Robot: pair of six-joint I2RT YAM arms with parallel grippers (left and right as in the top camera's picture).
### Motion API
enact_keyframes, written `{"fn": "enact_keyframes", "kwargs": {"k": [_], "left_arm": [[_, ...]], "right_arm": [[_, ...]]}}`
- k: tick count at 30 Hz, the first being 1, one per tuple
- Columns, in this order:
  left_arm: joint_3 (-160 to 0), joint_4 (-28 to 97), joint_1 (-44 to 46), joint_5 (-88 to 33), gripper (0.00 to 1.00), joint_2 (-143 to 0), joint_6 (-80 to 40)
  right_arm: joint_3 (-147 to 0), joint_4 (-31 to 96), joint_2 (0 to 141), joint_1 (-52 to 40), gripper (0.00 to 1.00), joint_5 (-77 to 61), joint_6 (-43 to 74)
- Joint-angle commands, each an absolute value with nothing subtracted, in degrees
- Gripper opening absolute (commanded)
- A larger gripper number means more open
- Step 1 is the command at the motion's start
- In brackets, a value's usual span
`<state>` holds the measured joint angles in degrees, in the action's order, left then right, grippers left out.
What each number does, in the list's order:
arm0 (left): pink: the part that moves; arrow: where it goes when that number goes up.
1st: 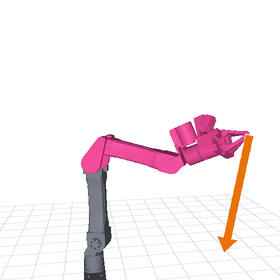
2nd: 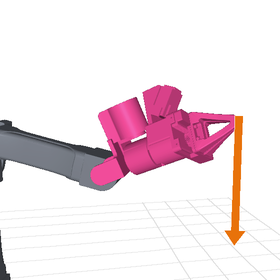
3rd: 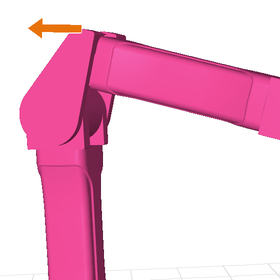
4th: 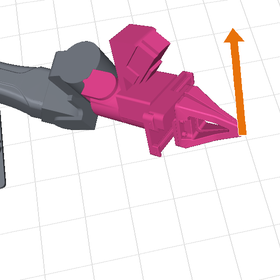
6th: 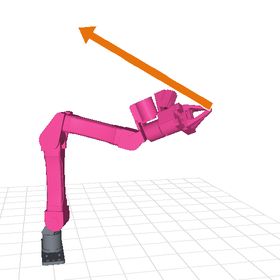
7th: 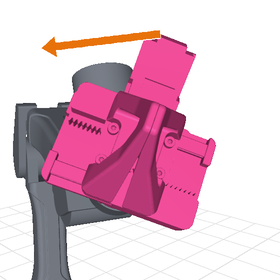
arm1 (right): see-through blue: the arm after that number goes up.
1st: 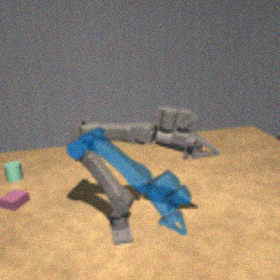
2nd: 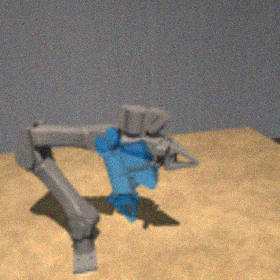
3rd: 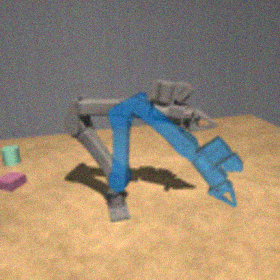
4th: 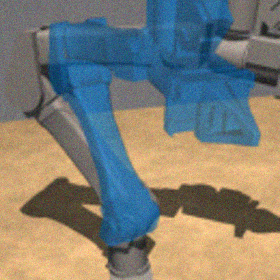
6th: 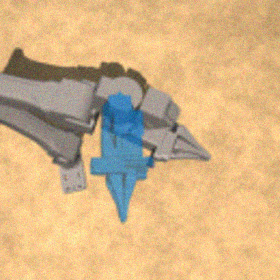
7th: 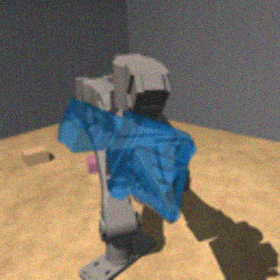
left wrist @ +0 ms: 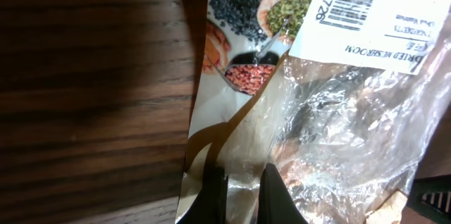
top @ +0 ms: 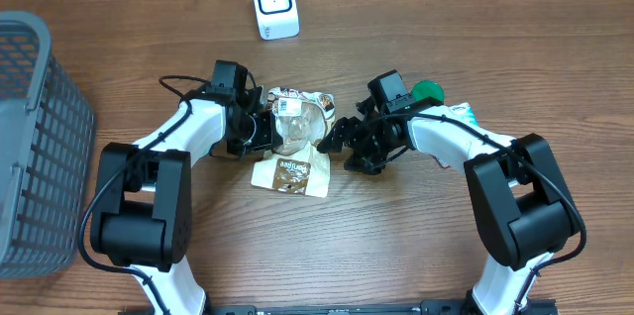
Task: Scan the item barcode
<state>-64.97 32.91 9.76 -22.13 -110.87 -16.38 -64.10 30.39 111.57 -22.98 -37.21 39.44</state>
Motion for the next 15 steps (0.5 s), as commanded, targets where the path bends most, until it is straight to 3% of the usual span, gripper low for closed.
{"fn": "enact_keyframes", "kwargs": {"k": [1, 15], "left_arm": [[-60.9, 32.5, 9.9, -20.9, 0.04, -113.3, -16.6], [-60.8, 32.8, 8.6, -23.0, 0.04, -113.3, -15.2]], "right_arm": [[-61.8, 30.6, 113.1, -23.8, 0.76, -32.6, 39.4], [-61.8, 30.5, 113.1, -23.8, 0.76, -32.6, 39.2]]}}
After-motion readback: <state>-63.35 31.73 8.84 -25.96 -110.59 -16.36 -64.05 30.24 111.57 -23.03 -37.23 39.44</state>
